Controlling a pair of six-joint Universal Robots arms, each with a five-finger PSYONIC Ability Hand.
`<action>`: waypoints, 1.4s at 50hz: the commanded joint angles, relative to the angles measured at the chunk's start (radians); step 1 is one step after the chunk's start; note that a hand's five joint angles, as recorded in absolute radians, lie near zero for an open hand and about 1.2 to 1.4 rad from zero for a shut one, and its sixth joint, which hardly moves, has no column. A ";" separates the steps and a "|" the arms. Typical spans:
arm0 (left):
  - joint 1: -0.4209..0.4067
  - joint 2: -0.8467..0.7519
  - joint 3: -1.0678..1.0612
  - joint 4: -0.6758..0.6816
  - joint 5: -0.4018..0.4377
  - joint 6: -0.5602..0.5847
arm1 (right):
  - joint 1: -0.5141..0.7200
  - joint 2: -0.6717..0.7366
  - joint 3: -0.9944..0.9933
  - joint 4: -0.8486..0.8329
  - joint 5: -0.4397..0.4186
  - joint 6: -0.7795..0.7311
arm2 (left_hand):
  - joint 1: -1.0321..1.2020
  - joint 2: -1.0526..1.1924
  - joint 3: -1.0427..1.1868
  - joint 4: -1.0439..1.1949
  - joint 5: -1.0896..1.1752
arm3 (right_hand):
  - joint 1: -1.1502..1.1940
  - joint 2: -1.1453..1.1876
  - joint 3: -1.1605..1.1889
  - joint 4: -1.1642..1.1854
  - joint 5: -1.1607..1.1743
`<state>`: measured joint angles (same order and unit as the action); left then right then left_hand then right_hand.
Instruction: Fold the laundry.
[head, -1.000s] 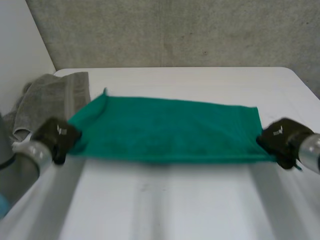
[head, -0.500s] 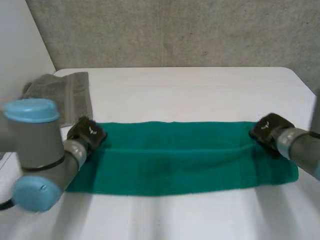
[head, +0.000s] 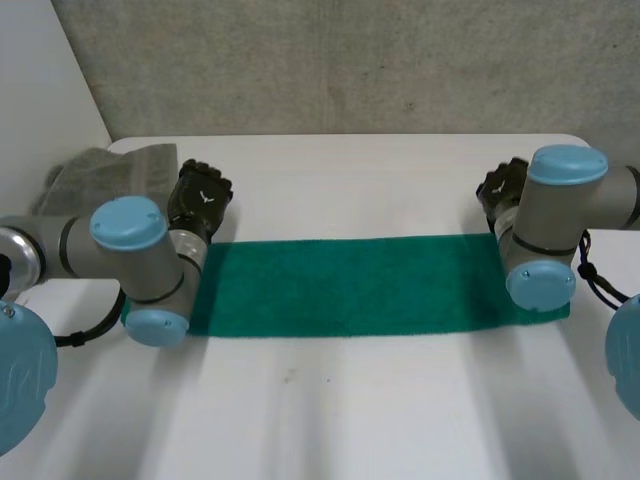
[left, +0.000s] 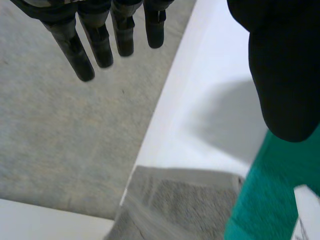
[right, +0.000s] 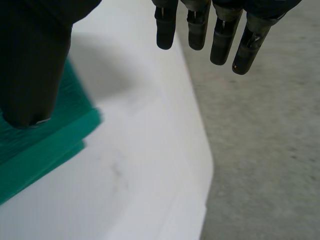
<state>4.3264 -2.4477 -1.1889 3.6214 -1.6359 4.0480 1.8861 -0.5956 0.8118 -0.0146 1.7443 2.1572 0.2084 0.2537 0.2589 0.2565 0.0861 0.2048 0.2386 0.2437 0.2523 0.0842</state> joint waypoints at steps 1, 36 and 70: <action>-0.033 0.146 -0.179 0.163 -0.009 -0.008 | 0.001 -0.306 0.172 -0.028 0.008 0.223 | -0.034 -0.079 -0.084 -0.082 -0.086 | -0.030 -0.064 -0.069 -0.078 -0.084; -0.031 0.564 -0.569 -0.021 0.044 -0.469 | -0.323 -0.454 0.857 -0.145 -0.480 0.345 | -0.010 -0.055 -0.060 -0.058 -0.062 | 0.491 0.457 0.452 0.443 0.437; -0.030 0.598 -0.575 -0.053 0.036 -0.471 | -0.376 -0.579 0.688 -0.171 -0.328 0.090 | -0.015 -0.061 -0.066 -0.064 -0.068 | 1.191 1.158 1.153 1.144 1.138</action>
<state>4.2977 -1.8588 -1.7642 3.5682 -1.5991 3.5786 1.3133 -1.0940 1.5167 -0.1561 1.4462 2.1372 0.1959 0.2021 0.2105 0.2023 0.0445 0.9804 1.1769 1.1806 1.1898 0.9878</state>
